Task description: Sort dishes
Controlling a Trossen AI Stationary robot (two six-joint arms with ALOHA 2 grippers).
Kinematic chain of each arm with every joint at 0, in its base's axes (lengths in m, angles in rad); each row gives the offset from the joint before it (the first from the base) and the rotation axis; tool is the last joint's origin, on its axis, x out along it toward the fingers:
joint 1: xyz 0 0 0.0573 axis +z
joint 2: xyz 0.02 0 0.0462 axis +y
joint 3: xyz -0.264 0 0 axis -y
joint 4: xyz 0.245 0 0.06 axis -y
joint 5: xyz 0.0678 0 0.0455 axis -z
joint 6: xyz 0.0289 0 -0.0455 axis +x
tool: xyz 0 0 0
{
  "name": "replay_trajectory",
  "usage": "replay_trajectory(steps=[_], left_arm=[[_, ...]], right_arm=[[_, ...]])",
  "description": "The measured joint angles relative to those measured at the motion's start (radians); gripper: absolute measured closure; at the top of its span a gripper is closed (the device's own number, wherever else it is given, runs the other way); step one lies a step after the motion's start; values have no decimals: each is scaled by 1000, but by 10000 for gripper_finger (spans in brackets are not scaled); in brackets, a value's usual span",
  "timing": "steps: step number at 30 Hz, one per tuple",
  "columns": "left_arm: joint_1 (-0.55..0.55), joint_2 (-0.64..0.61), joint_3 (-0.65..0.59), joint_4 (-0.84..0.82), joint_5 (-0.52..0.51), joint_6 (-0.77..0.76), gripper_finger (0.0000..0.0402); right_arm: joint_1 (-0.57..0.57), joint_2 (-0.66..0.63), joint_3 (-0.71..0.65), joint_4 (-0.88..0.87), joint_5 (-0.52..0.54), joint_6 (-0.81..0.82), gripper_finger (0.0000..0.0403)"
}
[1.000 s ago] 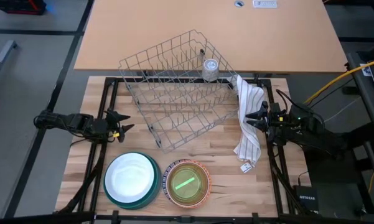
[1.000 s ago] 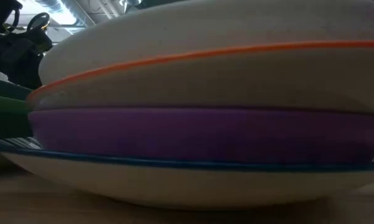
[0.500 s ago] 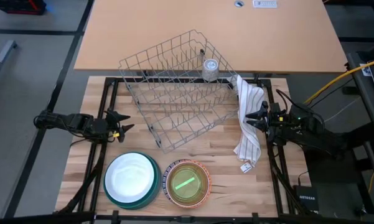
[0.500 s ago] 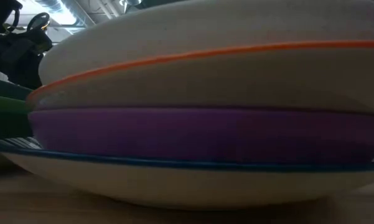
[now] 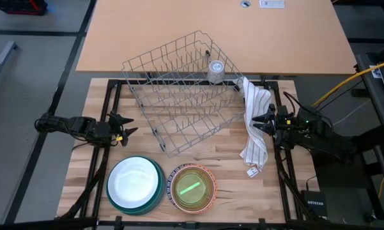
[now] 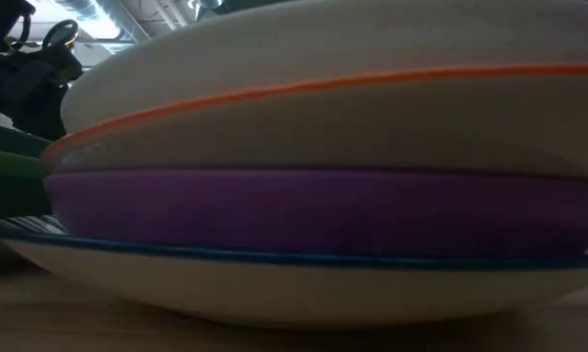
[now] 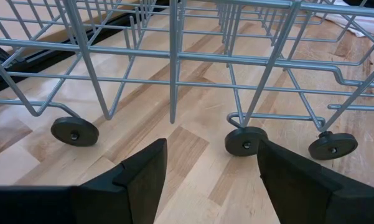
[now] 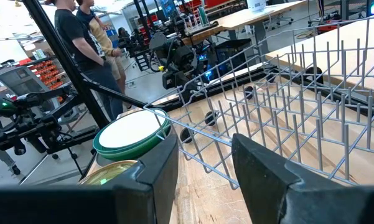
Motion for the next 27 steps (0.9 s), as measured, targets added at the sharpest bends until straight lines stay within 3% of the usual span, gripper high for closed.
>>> replay_trajectory(steps=[27], left_arm=[[0,0,0,0,0,0,164]], right_arm=[[0,0,0,18,31,-26,246]])
